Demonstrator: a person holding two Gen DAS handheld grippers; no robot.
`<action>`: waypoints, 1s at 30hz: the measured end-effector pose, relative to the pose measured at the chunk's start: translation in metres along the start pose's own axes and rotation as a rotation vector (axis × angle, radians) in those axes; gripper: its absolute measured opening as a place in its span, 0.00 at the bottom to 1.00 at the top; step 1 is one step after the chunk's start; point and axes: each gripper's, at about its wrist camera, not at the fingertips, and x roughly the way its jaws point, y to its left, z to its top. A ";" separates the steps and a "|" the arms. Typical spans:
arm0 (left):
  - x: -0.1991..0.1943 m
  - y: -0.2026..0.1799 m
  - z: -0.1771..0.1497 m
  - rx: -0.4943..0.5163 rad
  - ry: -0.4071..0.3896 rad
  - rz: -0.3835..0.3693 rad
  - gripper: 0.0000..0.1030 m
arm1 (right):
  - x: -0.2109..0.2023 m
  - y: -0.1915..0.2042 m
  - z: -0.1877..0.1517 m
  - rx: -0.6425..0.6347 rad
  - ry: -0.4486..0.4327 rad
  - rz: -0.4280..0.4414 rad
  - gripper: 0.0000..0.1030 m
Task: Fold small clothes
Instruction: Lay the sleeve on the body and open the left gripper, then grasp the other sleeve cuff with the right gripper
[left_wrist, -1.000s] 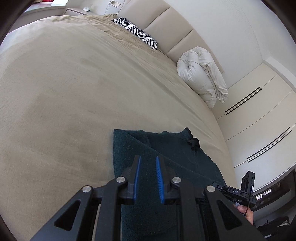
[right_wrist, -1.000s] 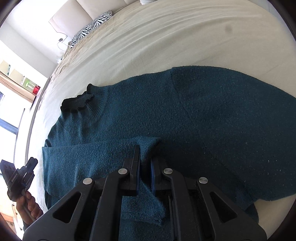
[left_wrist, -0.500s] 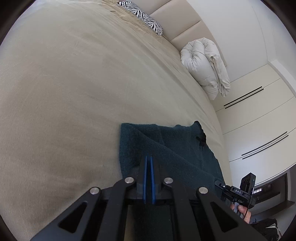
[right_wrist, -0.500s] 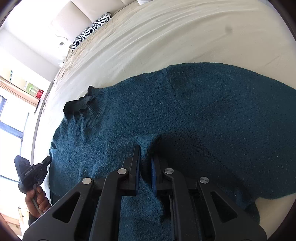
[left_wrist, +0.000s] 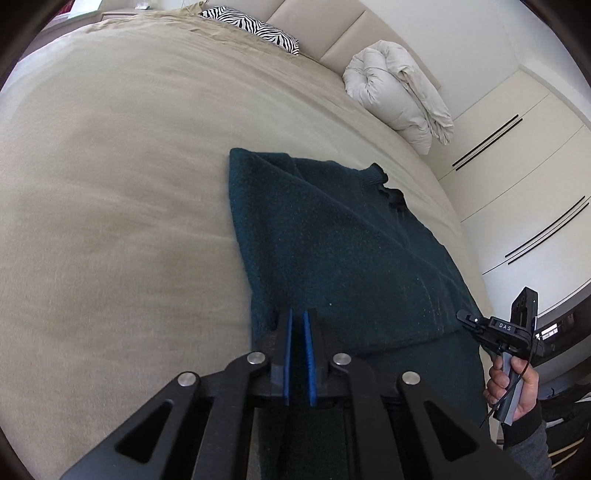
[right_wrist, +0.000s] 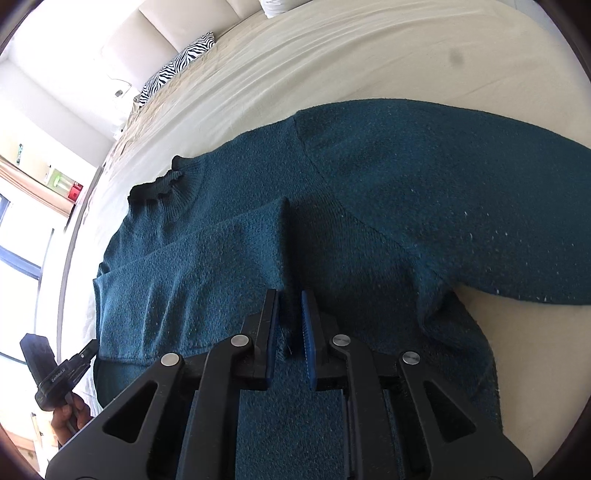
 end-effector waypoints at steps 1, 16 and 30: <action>-0.002 -0.006 -0.007 0.026 -0.005 0.018 0.09 | -0.003 -0.002 -0.004 -0.003 -0.005 0.001 0.11; -0.023 -0.110 -0.073 0.135 0.018 -0.058 0.49 | -0.158 -0.192 -0.060 0.402 -0.310 0.012 0.59; 0.002 -0.139 -0.085 0.004 0.045 -0.158 0.57 | -0.169 -0.348 -0.048 0.923 -0.513 0.185 0.57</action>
